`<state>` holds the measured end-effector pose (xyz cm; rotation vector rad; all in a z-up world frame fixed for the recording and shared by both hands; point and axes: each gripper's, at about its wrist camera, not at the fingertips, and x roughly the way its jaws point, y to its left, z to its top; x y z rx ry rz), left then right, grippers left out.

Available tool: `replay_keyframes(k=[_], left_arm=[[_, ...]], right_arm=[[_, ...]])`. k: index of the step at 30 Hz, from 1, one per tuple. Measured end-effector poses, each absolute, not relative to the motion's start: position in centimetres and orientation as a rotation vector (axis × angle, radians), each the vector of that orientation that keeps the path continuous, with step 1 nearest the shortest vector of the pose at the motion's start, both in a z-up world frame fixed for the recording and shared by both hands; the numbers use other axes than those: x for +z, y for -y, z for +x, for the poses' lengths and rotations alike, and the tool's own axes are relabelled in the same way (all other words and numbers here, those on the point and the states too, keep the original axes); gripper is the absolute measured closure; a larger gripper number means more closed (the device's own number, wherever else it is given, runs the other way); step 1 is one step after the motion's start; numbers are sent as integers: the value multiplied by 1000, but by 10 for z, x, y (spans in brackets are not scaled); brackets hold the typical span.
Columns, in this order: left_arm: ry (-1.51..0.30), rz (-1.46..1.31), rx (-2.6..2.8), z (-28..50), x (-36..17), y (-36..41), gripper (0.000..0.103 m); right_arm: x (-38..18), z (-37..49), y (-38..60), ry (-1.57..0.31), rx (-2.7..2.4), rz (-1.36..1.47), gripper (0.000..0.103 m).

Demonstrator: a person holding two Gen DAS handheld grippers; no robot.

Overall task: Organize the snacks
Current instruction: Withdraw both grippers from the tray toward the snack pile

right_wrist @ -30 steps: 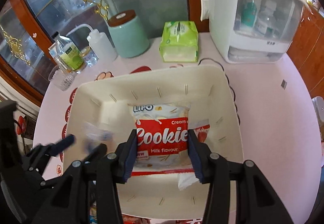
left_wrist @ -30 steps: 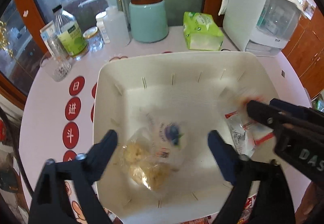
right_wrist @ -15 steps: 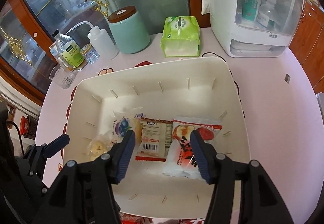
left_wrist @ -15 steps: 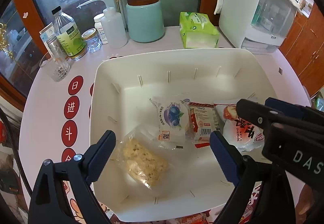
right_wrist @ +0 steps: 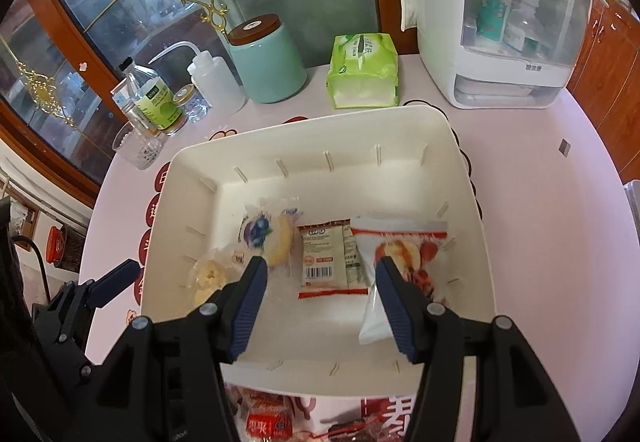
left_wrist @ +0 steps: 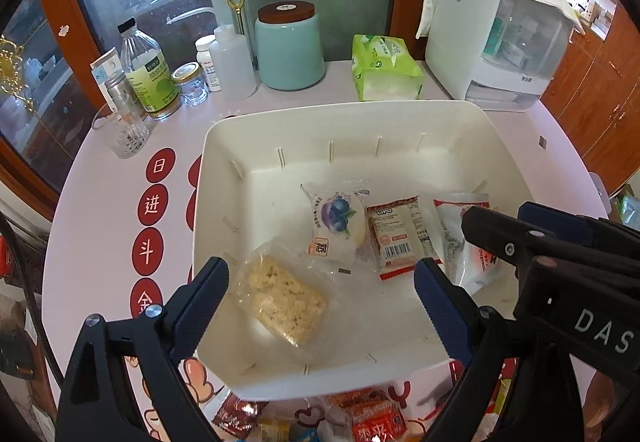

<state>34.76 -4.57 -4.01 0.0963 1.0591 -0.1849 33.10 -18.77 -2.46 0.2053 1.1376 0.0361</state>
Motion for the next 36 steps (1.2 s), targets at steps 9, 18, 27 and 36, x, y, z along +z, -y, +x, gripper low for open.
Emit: replay_keyframes(k=[9, 18, 27, 36], left_arm=[[-1026, 75, -191, 309, -17, 44, 10], [-970, 62, -199, 251, 8, 39, 10], [-925, 81, -210, 185, 18, 35, 9], [-948, 55, -209, 126, -1, 9, 9]], right_arm=[[-4, 298, 192, -1118, 62, 212, 46], [19, 242, 205, -1078, 122, 242, 46], [28, 179, 212, -1053, 176, 244, 40], [16, 125, 214, -1056, 205, 163, 34]])
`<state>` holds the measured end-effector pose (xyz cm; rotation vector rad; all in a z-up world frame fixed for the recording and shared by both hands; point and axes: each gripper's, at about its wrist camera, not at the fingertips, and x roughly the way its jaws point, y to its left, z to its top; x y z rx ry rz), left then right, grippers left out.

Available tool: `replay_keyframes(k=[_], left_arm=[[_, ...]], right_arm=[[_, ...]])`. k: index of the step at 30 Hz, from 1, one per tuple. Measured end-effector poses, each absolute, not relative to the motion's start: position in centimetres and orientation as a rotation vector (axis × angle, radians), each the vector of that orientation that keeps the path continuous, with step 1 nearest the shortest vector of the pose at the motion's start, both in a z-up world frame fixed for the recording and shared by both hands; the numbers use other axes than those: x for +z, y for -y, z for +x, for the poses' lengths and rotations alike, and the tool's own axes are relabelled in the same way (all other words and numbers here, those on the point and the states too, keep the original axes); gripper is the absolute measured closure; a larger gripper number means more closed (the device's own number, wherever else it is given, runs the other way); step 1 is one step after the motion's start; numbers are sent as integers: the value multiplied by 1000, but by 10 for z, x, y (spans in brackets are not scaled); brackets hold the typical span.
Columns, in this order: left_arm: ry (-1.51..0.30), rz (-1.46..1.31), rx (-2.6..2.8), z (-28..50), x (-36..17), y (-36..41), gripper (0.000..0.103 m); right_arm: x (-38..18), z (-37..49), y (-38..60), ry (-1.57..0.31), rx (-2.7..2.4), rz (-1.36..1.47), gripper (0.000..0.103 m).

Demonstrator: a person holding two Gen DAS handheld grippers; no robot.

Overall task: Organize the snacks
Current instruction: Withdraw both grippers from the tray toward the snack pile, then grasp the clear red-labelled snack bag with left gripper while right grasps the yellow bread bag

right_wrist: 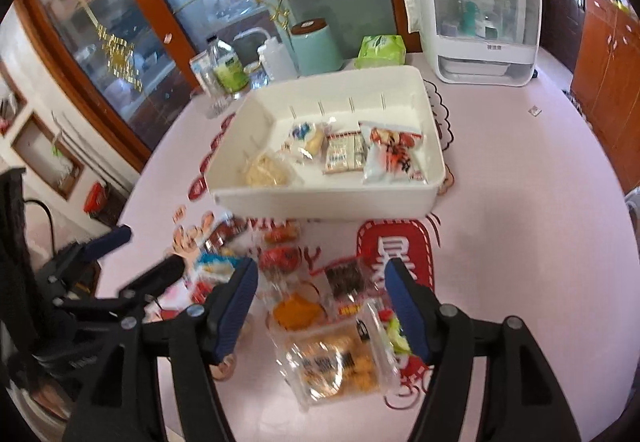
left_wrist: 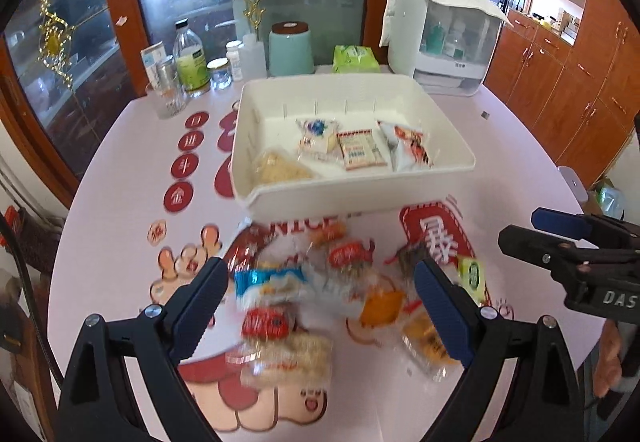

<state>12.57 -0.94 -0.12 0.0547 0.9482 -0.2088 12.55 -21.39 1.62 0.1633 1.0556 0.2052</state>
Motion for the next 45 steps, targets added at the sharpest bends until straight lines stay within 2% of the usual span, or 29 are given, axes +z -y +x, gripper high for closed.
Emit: replay_keyframes(k=[7, 14, 21, 30, 45], left_arm=[[-994, -17, -162, 96, -28, -22, 9], [-1075, -128, -83, 88, -68, -50, 9], [-1131, -84, -59, 89, -103, -44, 9], [-1231, -5, -72, 110, -144, -28, 9], [-1277, 13, -47, 133, -166, -15, 6]], right_arm=[[-24, 100, 205, -1111, 209, 34, 15], [-78, 88, 186, -1178, 229, -64, 5], [-125, 84, 167, -1253, 239, -125, 1], [-134, 91, 159, -1263, 233, -184, 0], [-144, 99, 145, -1240, 284, -274, 0]])
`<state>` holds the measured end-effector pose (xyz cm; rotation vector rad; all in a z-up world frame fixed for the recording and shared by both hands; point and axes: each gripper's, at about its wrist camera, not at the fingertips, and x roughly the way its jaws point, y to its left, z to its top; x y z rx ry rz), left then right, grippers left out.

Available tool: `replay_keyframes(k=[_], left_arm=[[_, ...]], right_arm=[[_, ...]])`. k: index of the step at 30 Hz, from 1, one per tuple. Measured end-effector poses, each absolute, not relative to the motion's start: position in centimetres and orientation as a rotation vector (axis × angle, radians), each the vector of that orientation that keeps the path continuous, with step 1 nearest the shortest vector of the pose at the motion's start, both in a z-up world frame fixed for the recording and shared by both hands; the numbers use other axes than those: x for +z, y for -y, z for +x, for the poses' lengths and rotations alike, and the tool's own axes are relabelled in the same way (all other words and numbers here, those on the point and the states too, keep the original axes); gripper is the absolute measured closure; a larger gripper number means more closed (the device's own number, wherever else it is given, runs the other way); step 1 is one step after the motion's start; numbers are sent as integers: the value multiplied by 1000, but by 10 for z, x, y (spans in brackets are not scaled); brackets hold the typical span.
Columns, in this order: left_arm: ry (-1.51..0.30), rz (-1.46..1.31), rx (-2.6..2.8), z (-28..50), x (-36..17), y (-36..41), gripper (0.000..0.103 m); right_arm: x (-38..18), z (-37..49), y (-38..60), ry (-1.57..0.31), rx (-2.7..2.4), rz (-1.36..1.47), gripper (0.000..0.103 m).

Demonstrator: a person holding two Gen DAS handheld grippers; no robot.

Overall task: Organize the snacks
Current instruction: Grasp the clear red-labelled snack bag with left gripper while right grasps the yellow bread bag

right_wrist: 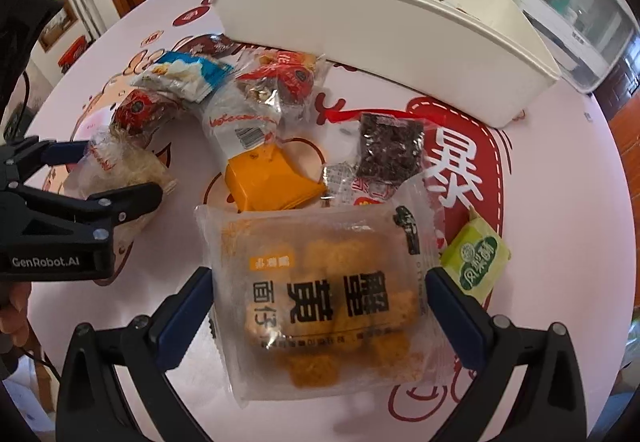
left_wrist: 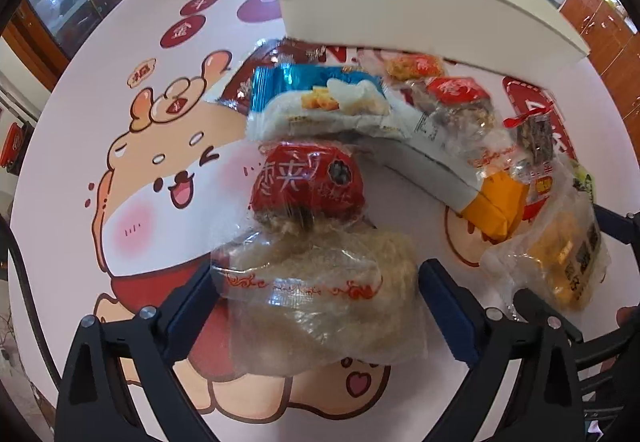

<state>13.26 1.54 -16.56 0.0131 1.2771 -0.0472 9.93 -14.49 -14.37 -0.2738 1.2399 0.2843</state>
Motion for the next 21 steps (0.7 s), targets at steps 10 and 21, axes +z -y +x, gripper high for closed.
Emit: replay_keyframes(k=[10, 21], left_arm=[[-1269, 16, -62, 134, -166, -13, 25], [-1245, -51, -68, 97, -142, -25, 29]], right_arm=[[-151, 117, 137, -1305, 248, -310, 0], [-108, 115, 152, -1278, 268, -148, 27]])
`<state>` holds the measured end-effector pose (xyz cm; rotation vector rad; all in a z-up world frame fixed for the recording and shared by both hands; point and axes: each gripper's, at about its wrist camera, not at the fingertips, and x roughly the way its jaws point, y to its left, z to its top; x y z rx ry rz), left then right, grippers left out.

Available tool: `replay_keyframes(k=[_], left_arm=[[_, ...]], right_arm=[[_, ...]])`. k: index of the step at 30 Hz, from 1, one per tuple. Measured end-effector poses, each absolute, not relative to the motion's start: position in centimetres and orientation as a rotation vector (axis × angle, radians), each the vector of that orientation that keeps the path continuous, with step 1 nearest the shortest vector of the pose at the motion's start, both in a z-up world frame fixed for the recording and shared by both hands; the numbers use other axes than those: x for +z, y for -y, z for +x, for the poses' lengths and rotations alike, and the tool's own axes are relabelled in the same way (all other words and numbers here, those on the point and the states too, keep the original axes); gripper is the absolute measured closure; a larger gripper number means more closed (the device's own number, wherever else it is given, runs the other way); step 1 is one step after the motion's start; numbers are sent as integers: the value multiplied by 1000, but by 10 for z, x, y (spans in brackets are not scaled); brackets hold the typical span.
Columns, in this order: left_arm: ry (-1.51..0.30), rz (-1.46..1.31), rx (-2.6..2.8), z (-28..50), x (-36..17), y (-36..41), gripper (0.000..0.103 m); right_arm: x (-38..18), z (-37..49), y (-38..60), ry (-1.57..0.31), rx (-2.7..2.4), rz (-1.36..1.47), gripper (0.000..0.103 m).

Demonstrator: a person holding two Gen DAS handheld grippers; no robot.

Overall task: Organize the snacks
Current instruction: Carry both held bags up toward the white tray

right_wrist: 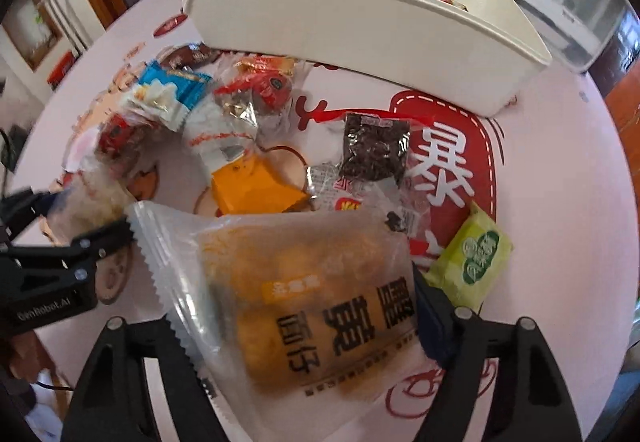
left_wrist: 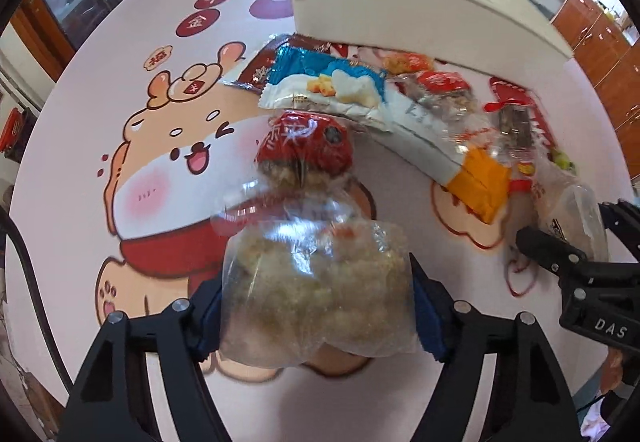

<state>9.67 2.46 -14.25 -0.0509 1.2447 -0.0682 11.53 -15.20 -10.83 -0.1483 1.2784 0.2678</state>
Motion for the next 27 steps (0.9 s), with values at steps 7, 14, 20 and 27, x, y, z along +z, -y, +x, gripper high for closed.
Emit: replay_keyframes(k=[7, 14, 20, 27], left_arm=[[-1159, -96, -123, 73, -88, -24, 29], [-1064, -111, -157, 78, -30, -19, 29], [-995, -76, -163, 95, 12, -18, 29], [-919, -12, -156, 130, 57, -21, 29]], right_arm=[[-68, 83, 168, -1223, 303, -65, 27], [-26, 71, 172, -1133, 324, 7, 27], [6, 92, 163, -1049, 328, 11, 26], [46, 116, 161, -973, 322, 1, 26]])
